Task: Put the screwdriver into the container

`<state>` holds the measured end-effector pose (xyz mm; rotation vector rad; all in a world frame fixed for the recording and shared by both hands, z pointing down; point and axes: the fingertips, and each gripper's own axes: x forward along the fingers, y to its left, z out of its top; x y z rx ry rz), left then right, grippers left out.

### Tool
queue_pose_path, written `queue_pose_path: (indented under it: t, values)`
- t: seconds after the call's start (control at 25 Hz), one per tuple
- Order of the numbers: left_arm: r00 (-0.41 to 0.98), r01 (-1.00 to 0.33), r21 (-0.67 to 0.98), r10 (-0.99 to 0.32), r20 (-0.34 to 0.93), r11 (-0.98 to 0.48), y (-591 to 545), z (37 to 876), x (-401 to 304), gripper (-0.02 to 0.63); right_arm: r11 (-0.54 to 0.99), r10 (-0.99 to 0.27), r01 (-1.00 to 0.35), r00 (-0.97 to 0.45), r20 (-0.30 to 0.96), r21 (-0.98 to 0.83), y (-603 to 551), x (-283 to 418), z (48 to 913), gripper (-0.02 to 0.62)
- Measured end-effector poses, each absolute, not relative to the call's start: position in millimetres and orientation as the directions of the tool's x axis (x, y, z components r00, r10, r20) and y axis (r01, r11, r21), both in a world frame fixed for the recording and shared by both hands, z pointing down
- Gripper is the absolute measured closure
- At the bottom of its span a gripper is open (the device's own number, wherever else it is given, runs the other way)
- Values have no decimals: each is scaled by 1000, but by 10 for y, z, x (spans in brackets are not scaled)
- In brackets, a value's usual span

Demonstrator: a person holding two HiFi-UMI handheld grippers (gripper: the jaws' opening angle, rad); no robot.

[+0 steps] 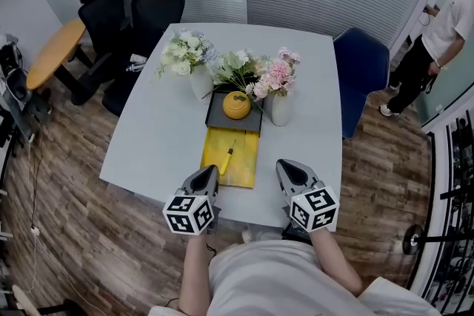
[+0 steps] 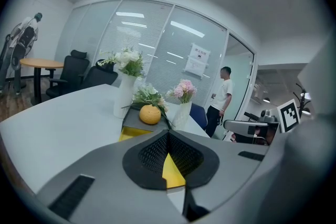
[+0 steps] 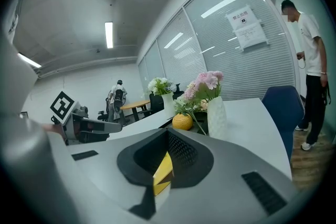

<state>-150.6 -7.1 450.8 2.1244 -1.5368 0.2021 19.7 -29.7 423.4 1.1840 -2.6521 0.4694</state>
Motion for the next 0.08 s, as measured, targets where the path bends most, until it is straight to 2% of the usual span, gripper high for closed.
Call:
queue_pose_path:
  t: [0.08]
  values:
    - [352, -920, 316, -846, 401, -233, -62, 4505, -1501, 600, 629, -685, -749, -661, 307, -207, -290, 199, 4240, 580]
